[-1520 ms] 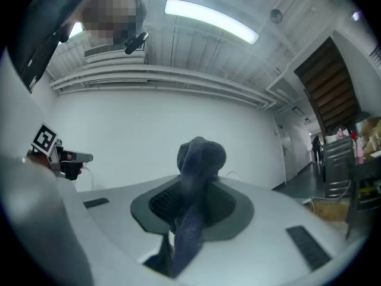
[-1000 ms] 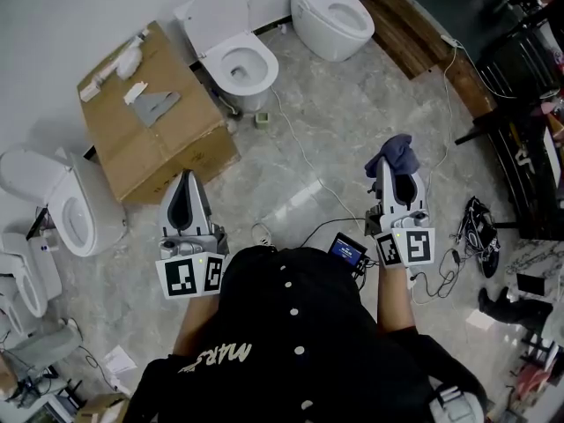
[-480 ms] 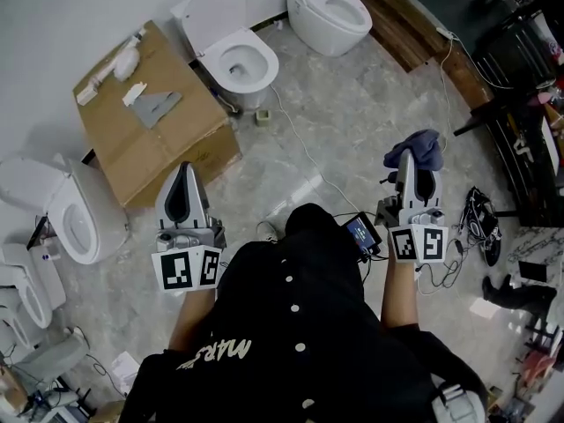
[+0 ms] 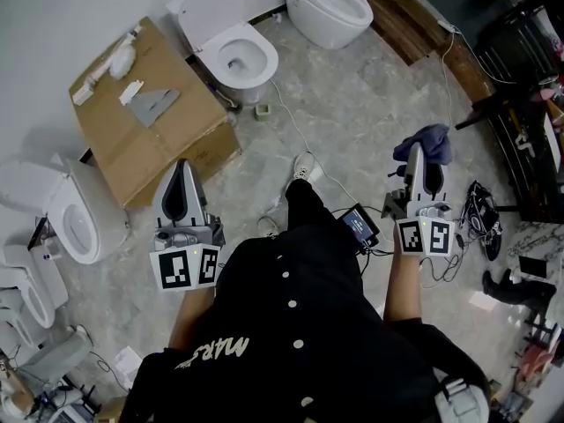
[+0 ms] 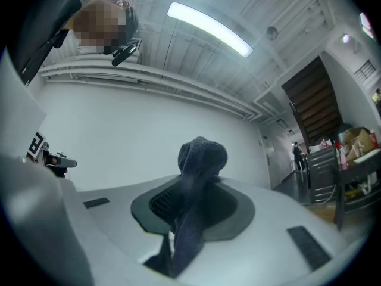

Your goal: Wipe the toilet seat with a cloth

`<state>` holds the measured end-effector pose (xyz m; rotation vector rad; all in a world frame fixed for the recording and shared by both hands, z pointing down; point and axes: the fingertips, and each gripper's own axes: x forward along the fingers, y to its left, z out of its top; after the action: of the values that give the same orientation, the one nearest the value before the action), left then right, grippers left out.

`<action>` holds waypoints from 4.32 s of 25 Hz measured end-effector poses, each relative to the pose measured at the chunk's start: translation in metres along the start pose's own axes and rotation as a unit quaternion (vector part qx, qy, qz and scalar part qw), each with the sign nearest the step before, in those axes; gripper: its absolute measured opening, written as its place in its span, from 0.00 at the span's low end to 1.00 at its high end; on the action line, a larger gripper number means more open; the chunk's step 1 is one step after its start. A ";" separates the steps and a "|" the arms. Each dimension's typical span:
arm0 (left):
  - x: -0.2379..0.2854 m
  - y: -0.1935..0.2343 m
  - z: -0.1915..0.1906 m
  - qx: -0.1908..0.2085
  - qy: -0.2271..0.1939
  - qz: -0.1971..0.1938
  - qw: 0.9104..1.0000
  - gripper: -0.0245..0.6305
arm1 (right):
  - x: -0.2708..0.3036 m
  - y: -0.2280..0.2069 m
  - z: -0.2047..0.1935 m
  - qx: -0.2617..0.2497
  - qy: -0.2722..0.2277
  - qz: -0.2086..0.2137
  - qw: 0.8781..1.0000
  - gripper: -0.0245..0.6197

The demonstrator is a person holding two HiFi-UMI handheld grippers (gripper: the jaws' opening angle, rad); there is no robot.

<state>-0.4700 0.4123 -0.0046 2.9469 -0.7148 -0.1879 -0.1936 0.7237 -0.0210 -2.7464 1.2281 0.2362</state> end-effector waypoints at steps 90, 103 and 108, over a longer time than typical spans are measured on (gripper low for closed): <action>0.469 0.207 -0.035 -0.015 -0.029 0.173 0.984 0.05 | 0.641 0.016 -0.127 -0.051 0.043 0.175 0.982 0.18; 0.538 0.196 -0.047 -0.002 -0.005 0.249 0.969 0.05 | 0.756 0.009 -0.191 -0.045 0.099 0.275 0.955 0.18; 0.567 0.188 -0.047 0.005 -0.006 0.266 0.964 0.05 | 0.801 -0.008 -0.197 -0.060 0.101 0.298 0.947 0.18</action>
<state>-0.0476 -0.0126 0.0115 2.6360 -1.4684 -0.1534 0.3575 0.1111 0.0183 -2.4554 2.1467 0.0814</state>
